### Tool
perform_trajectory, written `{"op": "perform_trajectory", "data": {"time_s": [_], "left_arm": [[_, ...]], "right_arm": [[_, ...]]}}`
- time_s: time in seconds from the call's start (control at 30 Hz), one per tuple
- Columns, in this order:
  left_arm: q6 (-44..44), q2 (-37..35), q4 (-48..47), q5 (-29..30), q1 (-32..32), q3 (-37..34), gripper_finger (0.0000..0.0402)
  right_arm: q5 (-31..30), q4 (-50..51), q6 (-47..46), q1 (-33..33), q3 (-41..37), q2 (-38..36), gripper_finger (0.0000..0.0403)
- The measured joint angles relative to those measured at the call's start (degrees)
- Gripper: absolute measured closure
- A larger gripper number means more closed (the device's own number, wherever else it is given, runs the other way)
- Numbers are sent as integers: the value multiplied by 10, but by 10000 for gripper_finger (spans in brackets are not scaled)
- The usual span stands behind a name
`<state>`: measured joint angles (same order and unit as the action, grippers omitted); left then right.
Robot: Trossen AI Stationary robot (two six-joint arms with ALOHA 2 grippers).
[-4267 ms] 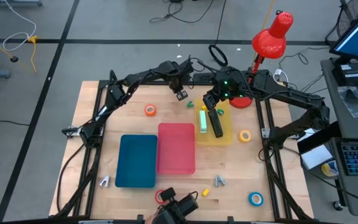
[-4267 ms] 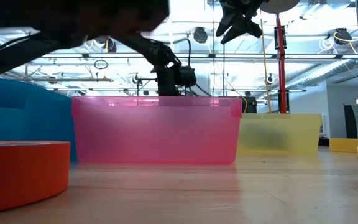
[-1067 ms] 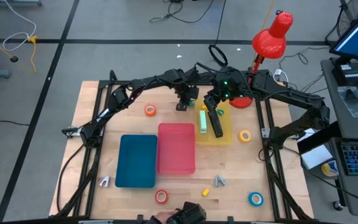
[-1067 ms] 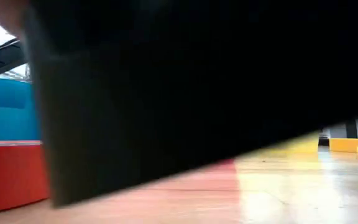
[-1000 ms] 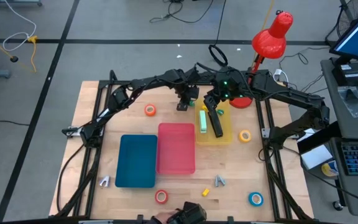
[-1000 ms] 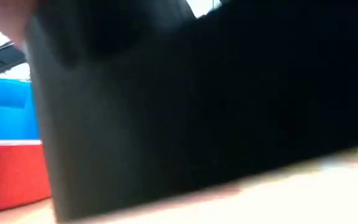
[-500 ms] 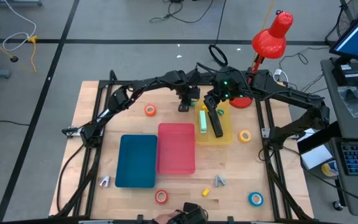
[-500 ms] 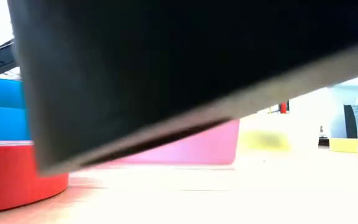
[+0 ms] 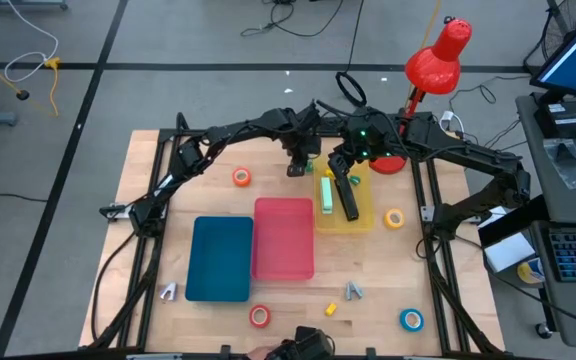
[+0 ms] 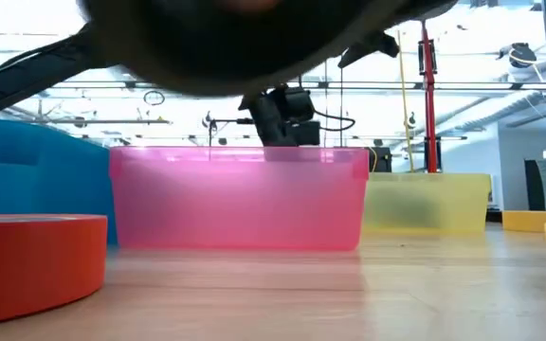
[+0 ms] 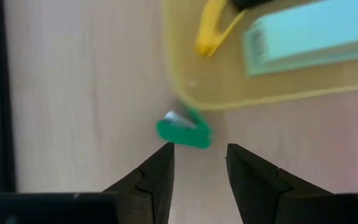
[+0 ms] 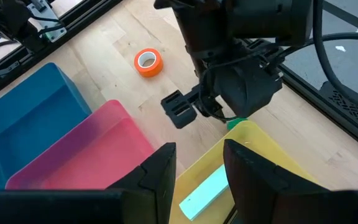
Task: Pick and place Stapler, Stapler remover, tape
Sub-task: Put the green stapler into the yellow bin
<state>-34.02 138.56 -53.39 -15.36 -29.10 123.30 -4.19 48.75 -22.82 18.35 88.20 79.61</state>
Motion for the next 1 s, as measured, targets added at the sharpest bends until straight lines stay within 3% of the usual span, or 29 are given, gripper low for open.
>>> {"op": "perform_trajectory", "data": {"time_s": [0.1,0.5,1.0], "left_arm": [[-6,-5,1,-38,0,0,256],[-60,-6,-10,-21,3,0,256],[-209,-6,8,-45,-4,-22,257]], "right_arm": [[0,0,0,0,0,0,277],[-1,-1,-1,0,0,0,277],[0,0,-5,0,0,0,277]]}}
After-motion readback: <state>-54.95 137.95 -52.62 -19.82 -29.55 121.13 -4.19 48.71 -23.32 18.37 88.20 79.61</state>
